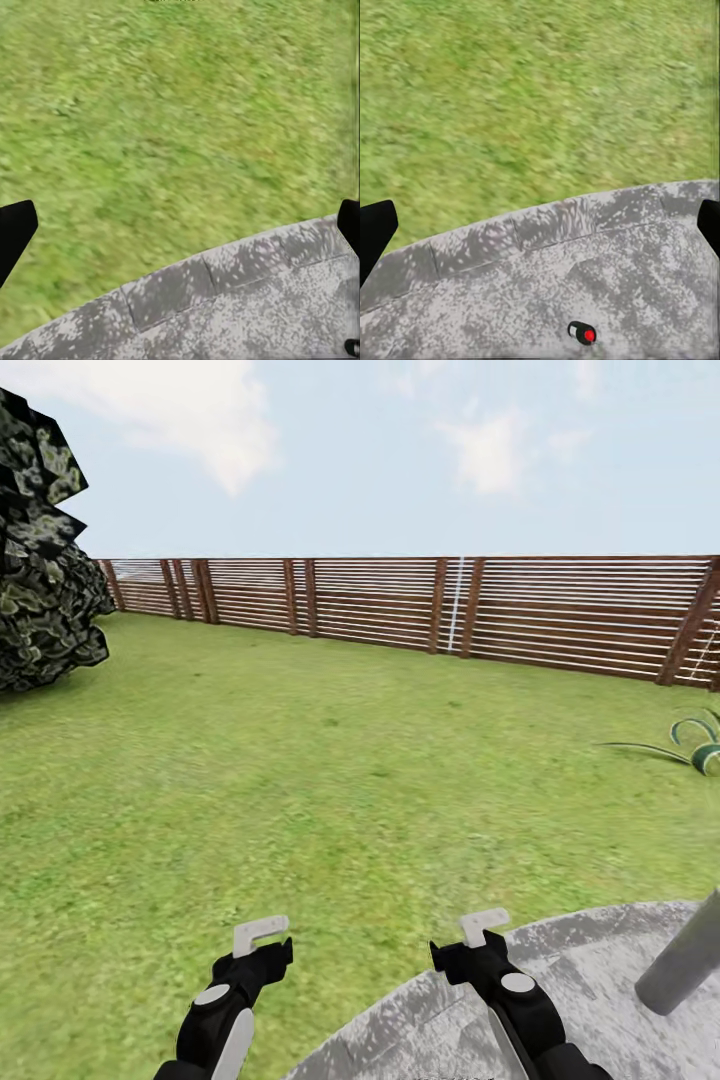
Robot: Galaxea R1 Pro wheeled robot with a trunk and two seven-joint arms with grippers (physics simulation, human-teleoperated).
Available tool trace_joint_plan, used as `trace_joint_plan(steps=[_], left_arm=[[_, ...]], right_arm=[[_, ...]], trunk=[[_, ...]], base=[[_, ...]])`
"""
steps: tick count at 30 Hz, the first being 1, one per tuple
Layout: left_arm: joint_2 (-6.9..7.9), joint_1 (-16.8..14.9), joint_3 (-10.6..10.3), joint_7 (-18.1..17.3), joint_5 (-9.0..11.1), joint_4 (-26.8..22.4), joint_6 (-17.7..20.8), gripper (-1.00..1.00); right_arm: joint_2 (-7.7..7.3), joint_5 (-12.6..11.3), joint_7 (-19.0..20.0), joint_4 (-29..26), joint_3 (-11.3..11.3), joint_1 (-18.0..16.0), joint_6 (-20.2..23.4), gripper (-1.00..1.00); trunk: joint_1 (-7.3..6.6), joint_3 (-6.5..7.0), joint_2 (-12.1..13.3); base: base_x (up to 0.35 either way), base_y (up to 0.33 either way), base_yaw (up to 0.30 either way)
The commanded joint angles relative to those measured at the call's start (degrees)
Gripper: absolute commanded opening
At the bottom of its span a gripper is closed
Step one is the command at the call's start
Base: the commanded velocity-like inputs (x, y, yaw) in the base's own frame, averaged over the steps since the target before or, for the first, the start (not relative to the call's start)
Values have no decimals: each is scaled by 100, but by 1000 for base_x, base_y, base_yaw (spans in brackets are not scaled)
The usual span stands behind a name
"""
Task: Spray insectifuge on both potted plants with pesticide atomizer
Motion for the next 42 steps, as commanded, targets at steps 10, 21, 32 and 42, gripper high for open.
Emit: trace_joint_plan(steps=[10,21,32,42], left_arm=[[0,2,0,0,5,34,3,100],[-24,3,-3,-140,-20,70,28,100],[-53,-4,-185,-448,-32,106,95,100],[-38,-643,-262,-829,9,1337,411,100]], right_arm=[[5,1,0,-1,0,1,-18,100],[-1,1,0,-29,-9,1,-67,100],[-3,1,0,-50,-648,-63,-18,100],[-17,1,0,-50,-665,-120,17,100]], trunk=[[0,0,0],[0,0,0],[0,0,0],[0,0,0]], base=[[0,0,-293],[0,260,-294],[0,28,-294],[0,0,-294]])
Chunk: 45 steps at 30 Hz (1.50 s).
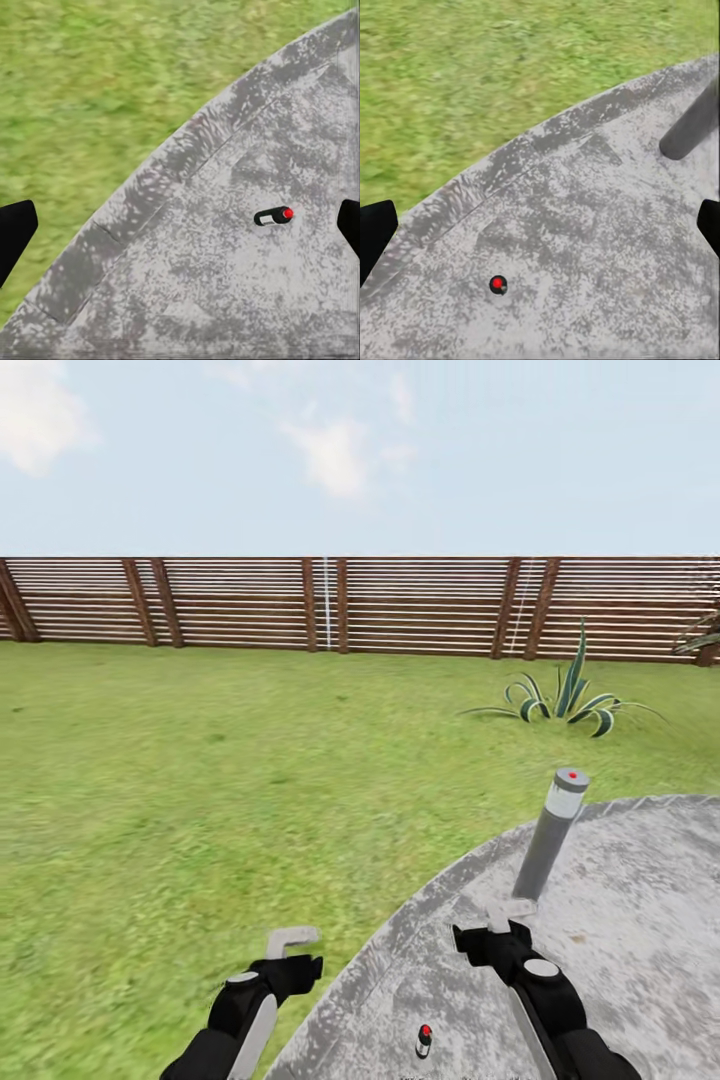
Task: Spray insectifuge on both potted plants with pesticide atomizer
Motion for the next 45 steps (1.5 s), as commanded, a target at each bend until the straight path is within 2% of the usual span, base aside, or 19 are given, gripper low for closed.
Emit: trace_joint_plan(steps=[1,5,8,13,17,23,30,31,33,34,36,42,43,44,45], left_arm=[[-4,-38,-2,-6,-3,102,-18,100],[-29,-330,-16,-13,-46,745,-60,100],[-22,-414,-12,-22,-18,922,-261,100],[-24,-436,-15,-28,-30,1026,-625,100],[-30,-436,-19,-33,-30,1030,-634,100],[-24,-436,-23,-163,-36,1030,-625,100],[-22,-436,-14,-165,-25,1016,-625,100],[-18,-436,-26,-165,-23,890,-628,100],[-11,-347,-94,-162,-29,297,-598,100],[8,-205,-156,-159,-31,-100,-567,100],[47,-28,-207,-157,-18,-525,-491,100],[57,37,-225,-157,-5,-653,-451,100],[56,38,-225,-157,-4,-651,-450,100],[48,38,-225,-156,-4,-642,-450,100],[47,38,-225,-156,-4,-641,-450,100]], right_arm=[[-5,0,0,0,-13,-1,0,100],[-12,0,0,0,-297,-22,14,100],[-13,0,0,0,-356,-59,42,100],[-13,0,2,0,-372,-81,50,100],[-9,0,7,6,-372,-82,43,100],[-12,-3,55,17,-373,-82,-16,100],[-13,-7,21,0,-364,-86,39,100],[-13,-4,20,-8,-364,-85,42,100],[-16,-1,9,-20,-364,-86,50,100],[-16,4,5,-23,-364,-87,85,100],[-20,8,-2,-32,-367,-95,302,100],[-22,9,-87,-27,-416,-190,498,100],[-22,9,-260,-27,-433,-197,500,100],[-15,9,-604,-26,-450,-204,502,100],[-15,9,-626,-26,-451,-204,502,100]], trunk=[[0,0,0],[0,0,0],[0,0,0],[0,0,0],[0,0,0],[0,0,0],[0,1,0],[0,1,0],[0,1,0],[0,1,0],[0,1,0],[0,1,0],[0,1,0],[0,1,0],[0,1,0]], base=[[0,0,-294],[0,0,-294],[0,0,-294],[0,48,-294],[0,292,-248],[0,316,-16],[0,337,-283],[0,338,-292],[0,338,-293],[0,338,-293],[0,338,-293],[0,338,-293],[0,338,-293],[0,338,-293],[0,338,-293]])
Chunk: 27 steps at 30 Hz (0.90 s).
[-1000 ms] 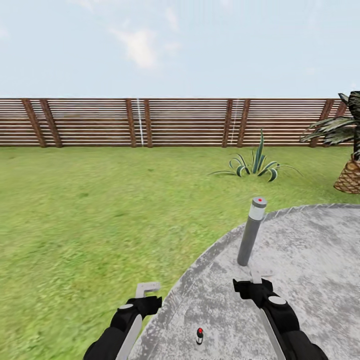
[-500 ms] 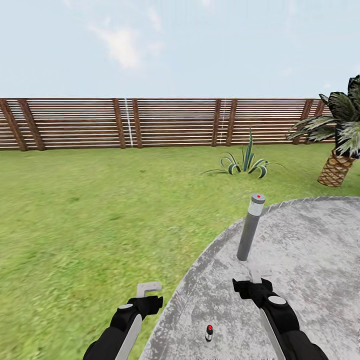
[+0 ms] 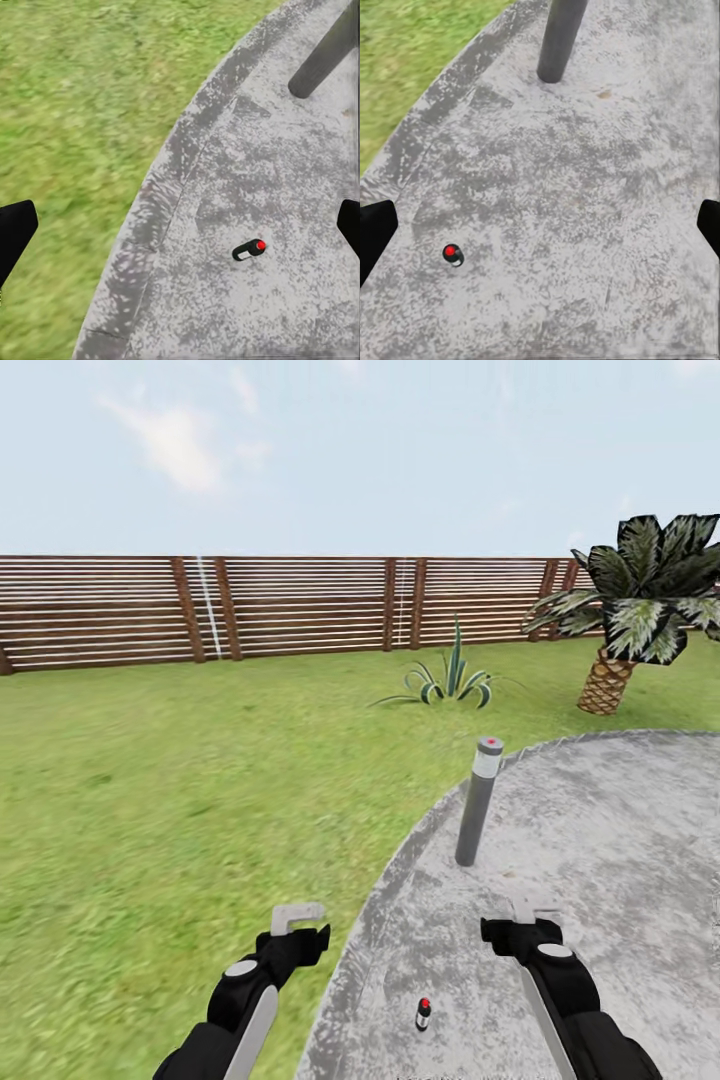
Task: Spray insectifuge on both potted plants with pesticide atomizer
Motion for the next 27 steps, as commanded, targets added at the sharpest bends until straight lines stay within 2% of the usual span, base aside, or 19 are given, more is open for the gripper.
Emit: trace_joint_plan(steps=[1,19,27], left_arm=[[0,0,0,0,0,1,0,100],[-1,0,15,-8,1,22,31,100],[-9,0,9,8,-5,262,11,100]], right_arm=[[1,-4,-15,0,0,0,0,100],[3,-10,-28,18,-1,0,0,100],[2,-10,-25,18,-1,-1,3,100]], trunk=[[0,0,0],[0,0,0],[0,0,0]], base=[[0,338,-293],[0,338,-293],[1,338,-293]])
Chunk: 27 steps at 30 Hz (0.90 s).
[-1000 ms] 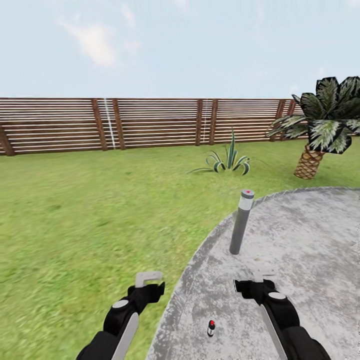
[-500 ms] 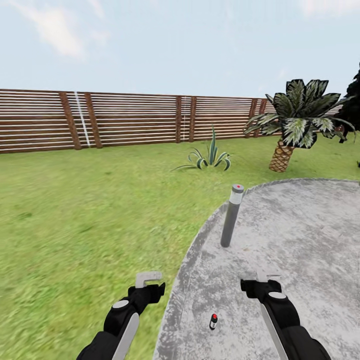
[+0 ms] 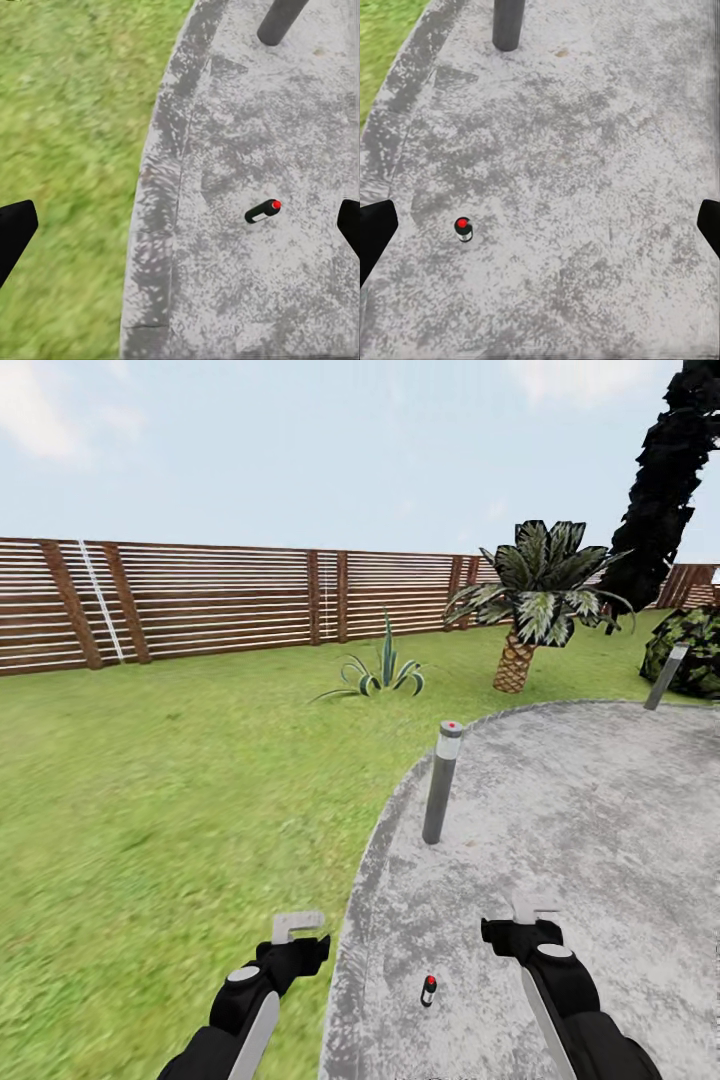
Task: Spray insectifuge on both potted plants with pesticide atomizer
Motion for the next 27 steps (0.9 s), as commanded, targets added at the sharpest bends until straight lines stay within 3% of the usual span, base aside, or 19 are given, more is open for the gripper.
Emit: trace_joint_plan(steps=[1,27], left_arm=[[0,0,-2,2,-7,9,-1,100],[-1,0,-12,-8,-16,29,-2,100]], right_arm=[[0,0,0,0,0,0,-1,100],[0,0,0,-8,0,0,-3,100]], trunk=[[0,0,0],[0,0,0]], base=[[49,335,-293],[195,255,-293]])
